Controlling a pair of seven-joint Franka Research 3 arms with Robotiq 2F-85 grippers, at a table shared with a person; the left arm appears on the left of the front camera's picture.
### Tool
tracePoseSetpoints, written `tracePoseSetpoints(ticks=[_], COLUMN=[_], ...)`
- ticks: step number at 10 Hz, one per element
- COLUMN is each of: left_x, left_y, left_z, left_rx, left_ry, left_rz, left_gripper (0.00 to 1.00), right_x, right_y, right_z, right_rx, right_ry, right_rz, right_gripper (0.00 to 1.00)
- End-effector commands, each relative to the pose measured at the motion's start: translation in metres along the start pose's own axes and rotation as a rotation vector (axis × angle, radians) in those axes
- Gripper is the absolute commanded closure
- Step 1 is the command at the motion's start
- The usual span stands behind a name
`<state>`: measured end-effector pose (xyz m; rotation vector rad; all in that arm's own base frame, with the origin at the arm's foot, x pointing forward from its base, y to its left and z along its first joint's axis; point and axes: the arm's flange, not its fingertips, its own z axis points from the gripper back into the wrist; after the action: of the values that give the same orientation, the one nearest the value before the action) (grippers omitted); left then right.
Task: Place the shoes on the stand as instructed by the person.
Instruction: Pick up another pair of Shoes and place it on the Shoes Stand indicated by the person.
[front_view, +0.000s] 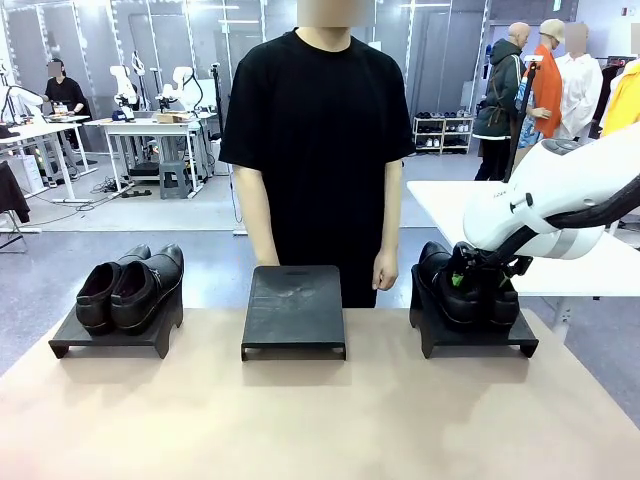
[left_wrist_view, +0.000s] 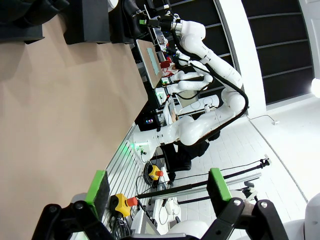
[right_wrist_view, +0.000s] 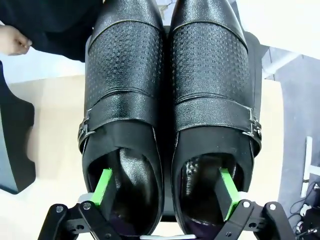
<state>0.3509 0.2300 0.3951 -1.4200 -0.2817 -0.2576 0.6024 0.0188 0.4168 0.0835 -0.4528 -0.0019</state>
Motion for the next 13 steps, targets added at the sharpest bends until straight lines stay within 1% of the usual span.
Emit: tracePoseSetpoints(ticks=[1,2,3,4,5,6,7,8,9,10,11,12,13], left_x=[0.001,0.001,0.001,0.001,0.001,0.001,0.001,0.001,0.001,0.001,0.001,0.001,0.001], left_y=[-0.001,-0.001,-0.001,-0.001,-0.001,-0.001,-0.001,-0.001,-0.001,-0.001,-0.001,-0.001,-0.001], left_z=[-0.002,-0.002,-0.002,-0.002,-0.002,-0.002,-0.002,-0.002,-0.002,-0.002,-0.002,-0.002,-0.002], left_rx=[0.014,0.014,0.014,0.014,0.014,0.014,0.014,0.014,0.014,0.014,0.014,0.014,0.014], left_ry=[-0.013,-0.013,-0.013,-0.013,-0.013,-0.013,-0.013,-0.013,-0.013,-0.013,-0.013,-0.013,-0.013], left_rz=[-0.010,-0.010,-0.010,-0.010,-0.010,-0.010,-0.010,-0.010,-0.010,-0.010,-0.010,-0.010,-0.010], left_gripper=[0.00,0.00,0.00,0.00,0.00,0.00,0.00,0.00,0.00,0.00,0.00,0.00,0.00], right_x=[0.000,-0.019,-0.037,-0.055,-0.116,-0.123,-0.141,-0.164,-0.186,-0.210,-0.240,-0.266,-0.294], right_y=[0.000,0.001,-0.001,-0.007,-0.052,-0.057,-0.074,-0.094,-0.111,-0.126,-0.148,-0.169,-0.188], right_z=[0.000,0.028,0.056,0.083,0.152,0.156,0.167,0.177,0.181,0.185,0.187,0.186,0.178], right_rx=[0.000,0.070,0.099,0.183,0.489,0.542,0.626,0.710,0.779,0.879,0.986,1.077,1.136], right_ry=[0.000,-0.007,0.004,0.033,0.035,0.037,0.022,-0.017,-0.017,-0.016,0.004,-0.023,-0.018], right_rz=[0.000,0.032,0.047,0.054,0.056,0.065,0.067,0.059,0.065,0.070,0.039,0.034,0.009], right_gripper=[0.00,0.00,0.00,0.00,0.00,0.00,0.00,0.00,0.00,0.00,0.00,0.00,0.00])
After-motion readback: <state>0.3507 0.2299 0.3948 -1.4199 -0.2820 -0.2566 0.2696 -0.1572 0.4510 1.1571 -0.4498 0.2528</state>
